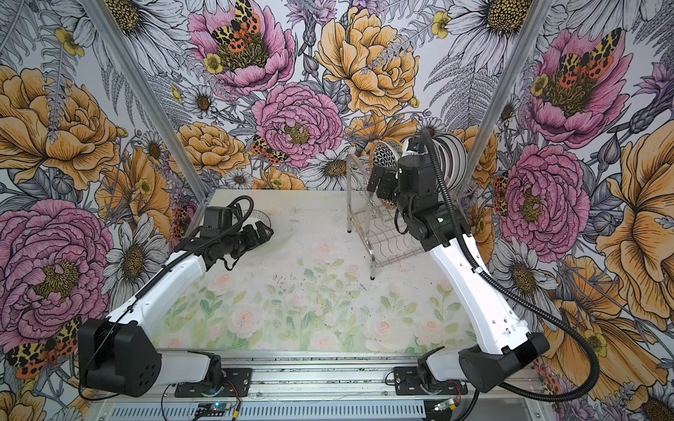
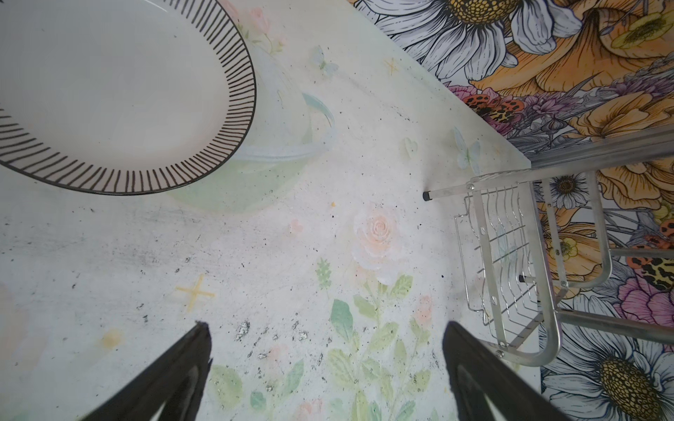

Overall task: Unload the plates from the dish rack
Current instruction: 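Lower the open right gripper over the geometric plate rim in the rack, then close the right gripper on the geometric plate rim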

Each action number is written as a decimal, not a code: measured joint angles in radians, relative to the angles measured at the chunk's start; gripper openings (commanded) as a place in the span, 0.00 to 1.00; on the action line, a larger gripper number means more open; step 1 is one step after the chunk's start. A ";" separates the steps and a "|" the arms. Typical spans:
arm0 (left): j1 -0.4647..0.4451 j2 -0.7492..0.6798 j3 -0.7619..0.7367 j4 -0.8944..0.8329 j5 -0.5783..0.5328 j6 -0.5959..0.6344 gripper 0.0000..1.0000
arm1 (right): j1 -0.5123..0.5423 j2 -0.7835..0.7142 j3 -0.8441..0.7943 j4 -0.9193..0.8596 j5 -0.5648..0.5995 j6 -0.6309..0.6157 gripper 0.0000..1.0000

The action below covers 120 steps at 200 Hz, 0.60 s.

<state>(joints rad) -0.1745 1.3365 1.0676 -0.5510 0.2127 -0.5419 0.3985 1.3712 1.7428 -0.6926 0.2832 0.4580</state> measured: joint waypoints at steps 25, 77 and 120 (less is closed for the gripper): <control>0.000 -0.002 -0.009 0.015 0.014 0.000 0.99 | -0.018 0.004 0.009 -0.008 -0.037 0.034 0.99; 0.000 -0.014 -0.023 0.036 0.039 0.000 0.99 | -0.021 0.029 0.021 -0.016 -0.048 0.058 0.95; 0.000 -0.014 -0.024 0.045 0.047 0.002 0.98 | -0.019 0.045 0.022 -0.028 0.008 0.045 0.80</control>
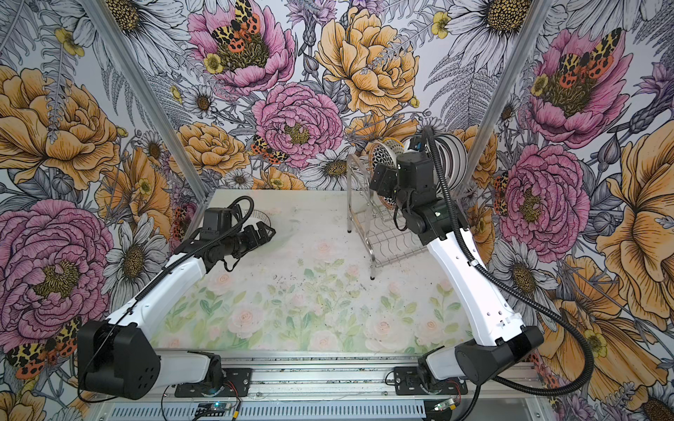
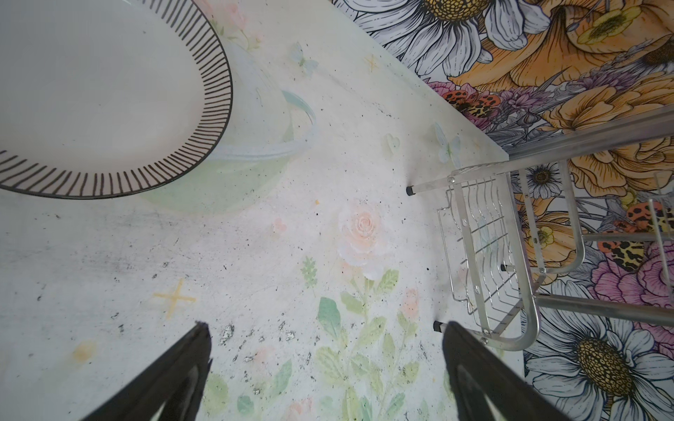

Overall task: Unload the plates from the dish rack
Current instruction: 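Close the right gripper on the geometric plate rim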

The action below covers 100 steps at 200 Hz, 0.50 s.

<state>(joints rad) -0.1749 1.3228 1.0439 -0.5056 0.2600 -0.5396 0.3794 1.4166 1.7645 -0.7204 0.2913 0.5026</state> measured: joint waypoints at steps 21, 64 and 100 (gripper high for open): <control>0.000 0.000 0.000 0.003 0.003 0.000 0.97 | 0.008 0.013 0.000 -0.012 0.060 -0.016 0.67; -0.006 0.002 0.000 0.009 0.010 0.000 0.96 | 0.045 0.043 0.000 -0.032 0.202 -0.055 0.50; -0.013 0.003 0.000 0.010 0.018 0.000 0.96 | 0.075 0.066 0.000 -0.036 0.314 -0.092 0.42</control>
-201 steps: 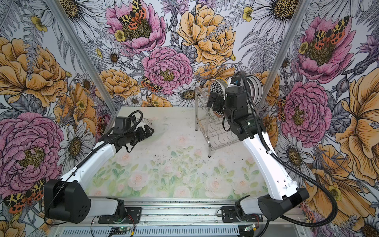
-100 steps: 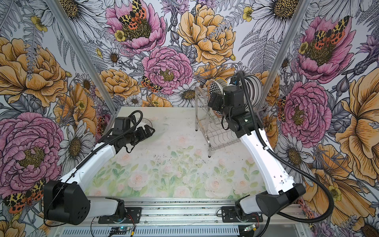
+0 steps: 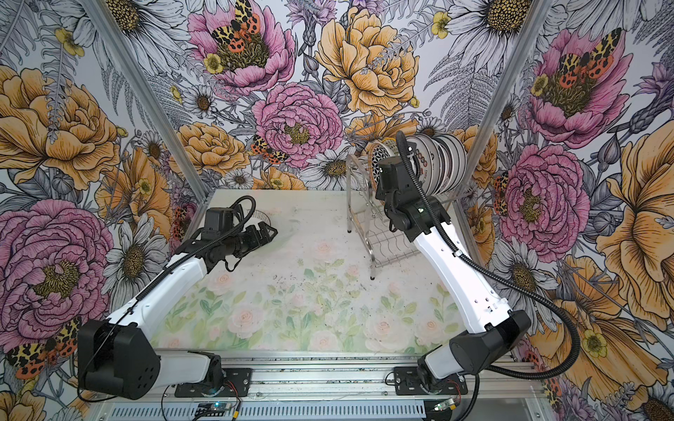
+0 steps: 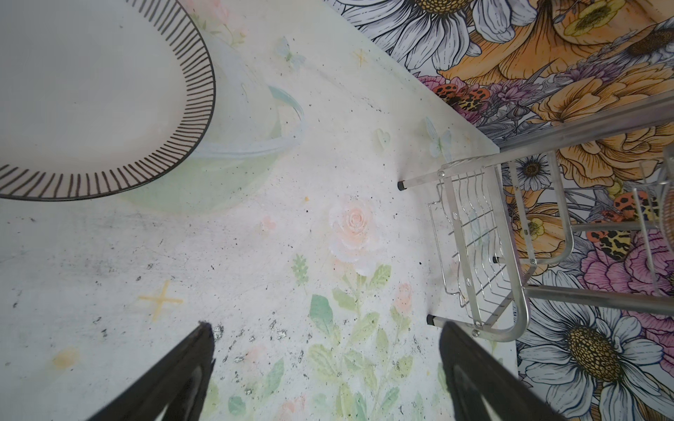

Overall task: Unload the plates from the dish rack
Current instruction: 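Close the right gripper on the geometric plate rim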

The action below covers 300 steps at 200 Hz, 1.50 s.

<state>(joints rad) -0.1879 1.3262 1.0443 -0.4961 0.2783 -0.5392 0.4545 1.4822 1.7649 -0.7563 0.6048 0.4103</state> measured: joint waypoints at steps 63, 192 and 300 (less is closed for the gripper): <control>0.000 0.007 0.001 0.000 0.008 0.000 0.97 | 0.016 0.034 0.002 -0.005 0.132 -0.042 0.24; -0.011 0.034 0.001 0.000 0.027 0.000 0.97 | 0.016 0.036 -0.016 -0.002 0.149 -0.147 0.00; -0.042 0.080 0.022 0.003 0.029 0.016 0.97 | -0.005 0.031 -0.014 0.024 0.108 -0.214 0.00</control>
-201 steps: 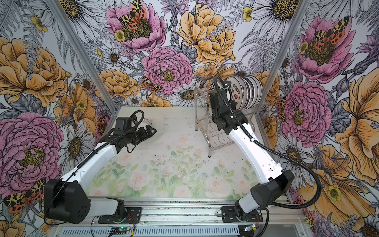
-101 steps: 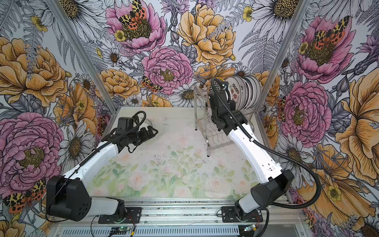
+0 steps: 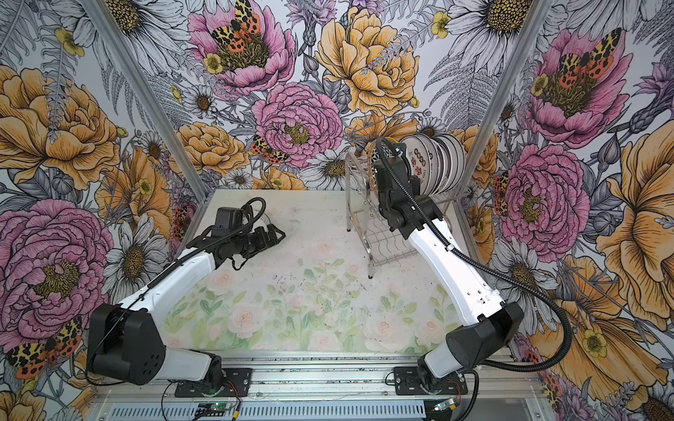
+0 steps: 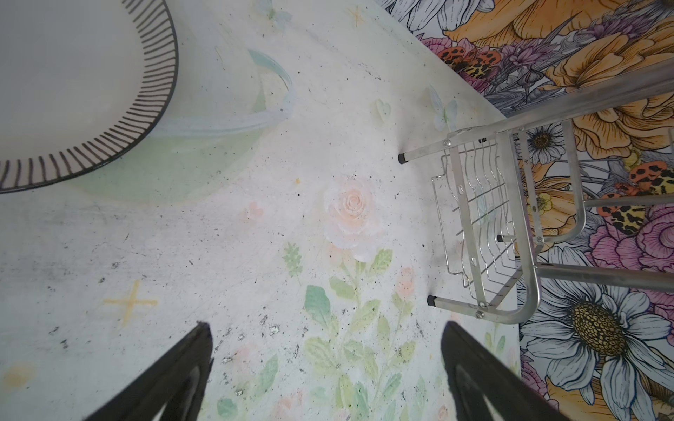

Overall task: Unload the plates from the dish rack
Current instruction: 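Close the right gripper on the geometric plate rim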

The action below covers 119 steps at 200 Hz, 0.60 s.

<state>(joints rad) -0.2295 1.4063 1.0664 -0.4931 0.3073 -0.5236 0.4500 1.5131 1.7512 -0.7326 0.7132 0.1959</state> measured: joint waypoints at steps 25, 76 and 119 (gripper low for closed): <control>-0.011 0.005 0.006 0.000 0.000 0.000 0.97 | 0.000 0.000 0.003 0.014 -0.003 -0.023 0.00; -0.019 0.008 0.018 0.003 0.000 -0.001 0.97 | -0.009 -0.001 0.029 0.045 -0.009 -0.060 0.00; -0.024 0.008 0.039 0.003 0.000 -0.001 0.97 | -0.011 -0.020 0.033 0.087 -0.022 -0.079 0.00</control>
<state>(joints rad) -0.2535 1.4139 1.1053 -0.4896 0.3073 -0.5243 0.4389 1.4929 1.7840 -0.6456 0.6914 0.1169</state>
